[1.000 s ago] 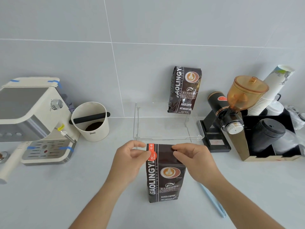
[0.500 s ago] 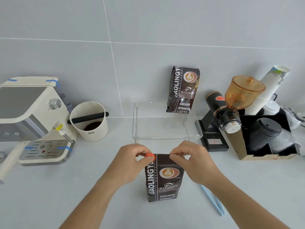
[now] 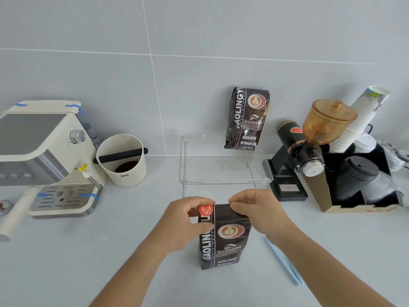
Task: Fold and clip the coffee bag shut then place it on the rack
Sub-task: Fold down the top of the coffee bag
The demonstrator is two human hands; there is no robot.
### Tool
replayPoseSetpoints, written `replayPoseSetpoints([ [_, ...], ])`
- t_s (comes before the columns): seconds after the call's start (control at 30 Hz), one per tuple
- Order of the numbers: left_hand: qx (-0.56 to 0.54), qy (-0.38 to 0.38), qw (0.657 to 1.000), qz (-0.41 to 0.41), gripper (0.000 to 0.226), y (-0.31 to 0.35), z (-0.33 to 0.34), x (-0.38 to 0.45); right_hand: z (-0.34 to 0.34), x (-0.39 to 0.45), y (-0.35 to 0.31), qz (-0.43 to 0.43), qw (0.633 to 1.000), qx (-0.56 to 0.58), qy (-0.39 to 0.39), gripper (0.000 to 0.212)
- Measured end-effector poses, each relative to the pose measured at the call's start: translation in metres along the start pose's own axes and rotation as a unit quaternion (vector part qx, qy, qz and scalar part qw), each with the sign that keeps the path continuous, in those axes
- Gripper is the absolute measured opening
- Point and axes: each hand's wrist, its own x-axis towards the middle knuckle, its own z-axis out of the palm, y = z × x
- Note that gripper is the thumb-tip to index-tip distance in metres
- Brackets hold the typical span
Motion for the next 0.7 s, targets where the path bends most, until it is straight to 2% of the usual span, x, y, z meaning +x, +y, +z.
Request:
replayPoseSetpoints([
  [0.2, 0.071, -0.003, 0.997, 0.026, 0.033, -0.003, 0.003, -0.001, -0.004, 0.005, 0.002, 0.03, 0.996, -0.071, -0.035, 0.013],
  [0.3, 0.105, -0.014, 0.994, 0.033, 0.029, -0.006, 0.001, -0.003, -0.012, 0.001, 0.004, 0.0, 0.986, -0.135, -0.101, 0.004],
  [0.4, 0.125, -0.018, 0.991, 0.054, 0.021, -0.01, 0.003, -0.005, -0.021, -0.003, 0.01, -0.067, 0.955, -0.236, -0.166, 0.019],
  [0.5, 0.122, -0.019, 0.989, 0.078, 0.015, -0.013, 0.005, -0.006, -0.024, -0.006, 0.018, -0.151, 0.931, -0.301, -0.143, 0.016],
  [0.63, 0.079, -0.018, 0.995, 0.066, 0.012, -0.019, 0.003, -0.006, -0.028, -0.009, 0.027, -0.195, 0.935, -0.281, -0.09, 0.007],
  [0.7, 0.062, -0.022, 0.996, 0.063, 0.011, -0.022, 0.002, -0.005, -0.031, -0.009, 0.031, -0.217, 0.93, -0.283, -0.092, 0.009],
])
